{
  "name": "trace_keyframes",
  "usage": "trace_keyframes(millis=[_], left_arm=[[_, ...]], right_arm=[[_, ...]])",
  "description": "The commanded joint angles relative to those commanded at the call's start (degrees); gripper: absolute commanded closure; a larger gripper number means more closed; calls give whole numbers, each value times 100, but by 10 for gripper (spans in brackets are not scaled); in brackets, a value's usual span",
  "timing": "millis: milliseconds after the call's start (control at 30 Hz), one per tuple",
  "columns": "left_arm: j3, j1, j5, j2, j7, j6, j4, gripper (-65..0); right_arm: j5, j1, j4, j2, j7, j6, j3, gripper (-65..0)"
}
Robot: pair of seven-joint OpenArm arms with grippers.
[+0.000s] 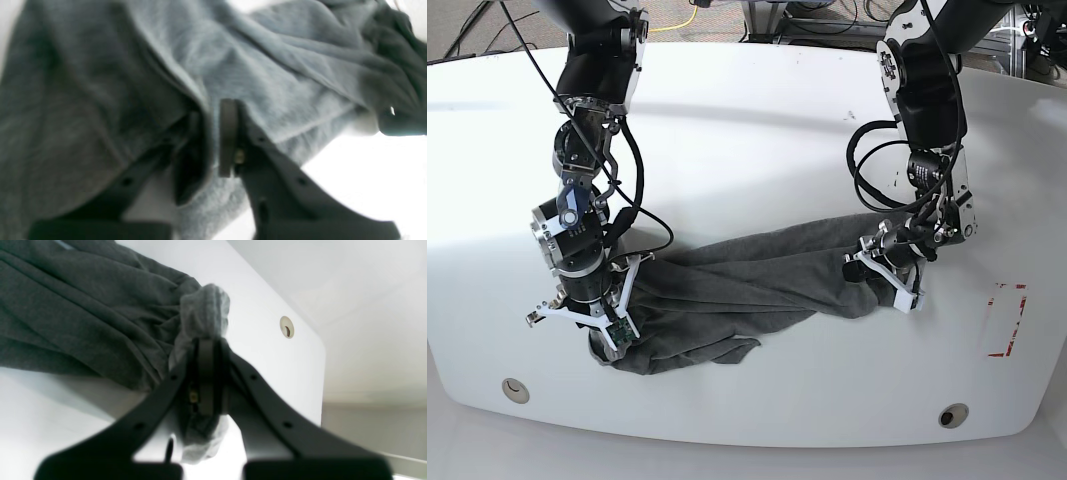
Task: Layout the t-shirt on the table in an organized manner, then fold the t-shirt properly
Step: 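Hold the shirt with both grippers and stretch it between them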
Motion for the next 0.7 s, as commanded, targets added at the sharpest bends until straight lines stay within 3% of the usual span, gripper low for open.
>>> trace_keyframes(millis=[233,433,700], left_arm=[[-26,176,-9,0,53,-141,862,-10],[-316,185,-9,18,299,-527,1363,-10],[-580,149,-9,-35,536,-677,2303,-10]], right_arm=[[0,0,18,9,0,0,0,-2],[-9,0,35,9,0,0,0,-2],[-26,18,44,44,0,0,0,-2]])
